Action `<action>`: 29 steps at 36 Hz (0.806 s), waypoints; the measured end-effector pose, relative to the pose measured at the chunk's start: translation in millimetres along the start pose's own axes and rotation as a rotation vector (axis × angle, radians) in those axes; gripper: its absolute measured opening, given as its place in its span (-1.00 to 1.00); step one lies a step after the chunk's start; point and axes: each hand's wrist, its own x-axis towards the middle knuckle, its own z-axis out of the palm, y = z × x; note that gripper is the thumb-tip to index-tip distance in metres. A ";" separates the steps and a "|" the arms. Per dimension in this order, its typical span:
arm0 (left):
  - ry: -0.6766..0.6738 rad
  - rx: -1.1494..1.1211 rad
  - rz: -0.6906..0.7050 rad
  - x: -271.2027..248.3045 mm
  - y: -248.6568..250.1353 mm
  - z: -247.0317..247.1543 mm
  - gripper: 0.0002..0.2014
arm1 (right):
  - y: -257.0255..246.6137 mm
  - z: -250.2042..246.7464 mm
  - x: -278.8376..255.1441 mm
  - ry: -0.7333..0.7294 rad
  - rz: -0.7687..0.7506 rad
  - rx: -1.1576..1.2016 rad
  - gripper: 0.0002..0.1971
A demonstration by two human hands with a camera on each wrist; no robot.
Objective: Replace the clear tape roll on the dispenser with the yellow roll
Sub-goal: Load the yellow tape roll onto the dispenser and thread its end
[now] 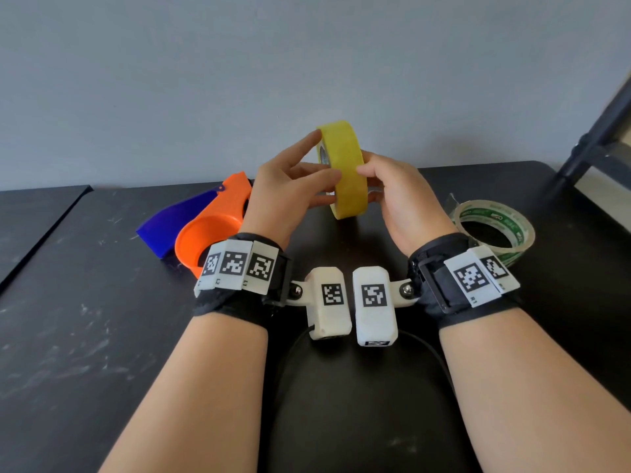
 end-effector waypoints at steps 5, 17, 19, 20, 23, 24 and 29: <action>0.003 -0.010 0.005 0.2 -0.1 -0.9 -0.39 | -1.4 0.6 2.0 0.026 0.083 0.016 -0.77; 0.000 -0.004 0.023 1.0 -2.0 -0.8 -0.38 | -4.1 2.7 -4.1 0.095 0.014 0.022 -0.59; 0.006 -0.005 0.028 1.7 -2.3 -0.7 -0.38 | -7.6 4.5 -3.3 0.055 0.038 0.003 -0.53; 0.011 -0.006 0.030 1.9 -2.3 -0.9 -0.38 | -9.0 5.6 -4.1 0.029 0.033 -0.003 -0.50; 0.017 -0.005 0.034 2.9 -2.7 -1.8 -0.39 | -10.4 6.8 -10.1 -0.002 0.018 -0.018 -0.38; 0.018 -0.003 0.035 3.0 -3.0 -1.8 -0.39 | -9.7 5.8 -10.4 0.001 0.025 -0.025 -0.36; 0.022 0.005 0.041 4.0 -3.3 -1.4 -0.40 | -7.7 3.5 -7.1 0.030 0.031 -0.005 -0.69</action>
